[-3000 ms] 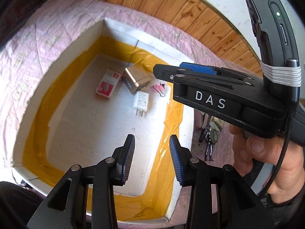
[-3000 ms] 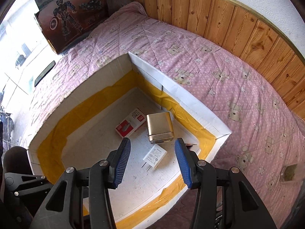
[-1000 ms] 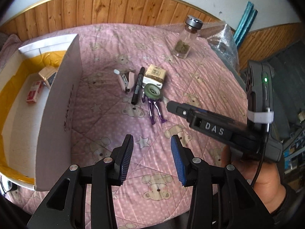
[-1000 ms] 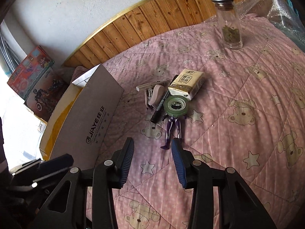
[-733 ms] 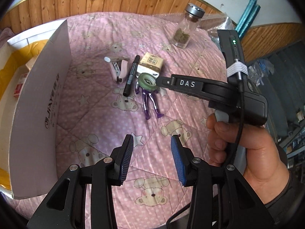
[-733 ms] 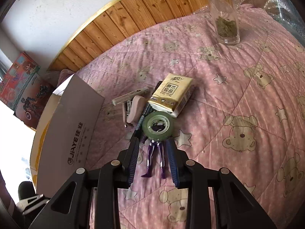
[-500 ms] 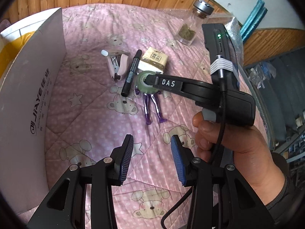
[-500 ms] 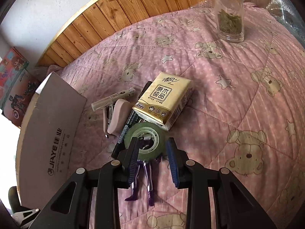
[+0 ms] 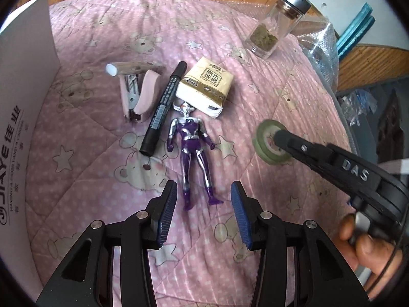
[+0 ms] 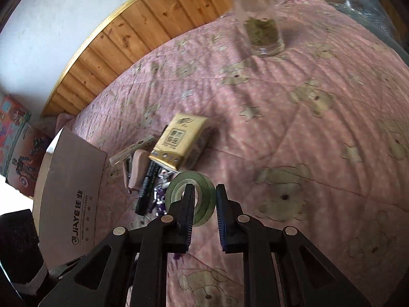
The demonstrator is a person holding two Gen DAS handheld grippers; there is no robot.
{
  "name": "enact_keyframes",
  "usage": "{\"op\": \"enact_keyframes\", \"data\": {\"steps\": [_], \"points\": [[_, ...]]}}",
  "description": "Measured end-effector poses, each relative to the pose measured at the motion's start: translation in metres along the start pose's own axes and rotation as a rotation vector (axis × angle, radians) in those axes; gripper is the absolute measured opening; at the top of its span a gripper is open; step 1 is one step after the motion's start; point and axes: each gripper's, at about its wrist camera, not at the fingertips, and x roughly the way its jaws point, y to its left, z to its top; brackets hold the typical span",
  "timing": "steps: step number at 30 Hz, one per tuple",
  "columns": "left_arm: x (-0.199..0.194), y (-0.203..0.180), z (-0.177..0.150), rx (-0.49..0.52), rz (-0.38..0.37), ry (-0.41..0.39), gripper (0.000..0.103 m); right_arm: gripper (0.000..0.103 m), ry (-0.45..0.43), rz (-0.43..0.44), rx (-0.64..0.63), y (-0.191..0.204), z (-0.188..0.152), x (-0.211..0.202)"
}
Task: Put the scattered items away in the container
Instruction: 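Grasp the purple action figure with the left gripper while the right gripper grasps the green tape roll, then carry the action figure with the left gripper while the right gripper carries the tape roll over the box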
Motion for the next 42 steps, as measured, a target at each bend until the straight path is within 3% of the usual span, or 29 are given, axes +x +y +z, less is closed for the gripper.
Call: {"op": "enact_keyframes", "data": {"steps": [3, 7, 9, 15, 24, 32, 42], "points": [[0.024, -0.007, 0.007, 0.008, 0.051, 0.010, 0.048, 0.018, 0.010, -0.027, 0.073, -0.021, -0.006, -0.006], [0.027, -0.014, 0.010, 0.070, 0.086, -0.075, 0.050, 0.018, 0.041, -0.012, 0.079, -0.020, -0.009, 0.005], [0.026, -0.009, 0.007, 0.091, 0.106, -0.098, 0.031, 0.018, 0.049, -0.014, 0.059, -0.016, -0.010, 0.009], [0.010, 0.020, -0.006, 0.035, 0.016, -0.090, 0.027, 0.019, 0.086, -0.015, 0.070, -0.017, -0.016, 0.022], [-0.028, 0.035, -0.039, 0.026, 0.035, -0.113, 0.026, 0.018, 0.074, -0.052, -0.014, -0.005, -0.020, 0.026], [-0.063, 0.041, -0.050, 0.027, 0.037, -0.163, 0.026, 0.017, 0.036, -0.006, -0.078, 0.015, -0.025, 0.016], [-0.091, 0.048, -0.069, 0.020, 0.021, -0.190, 0.026, 0.017, 0.070, 0.042, -0.091, 0.029, -0.056, 0.011]]}}
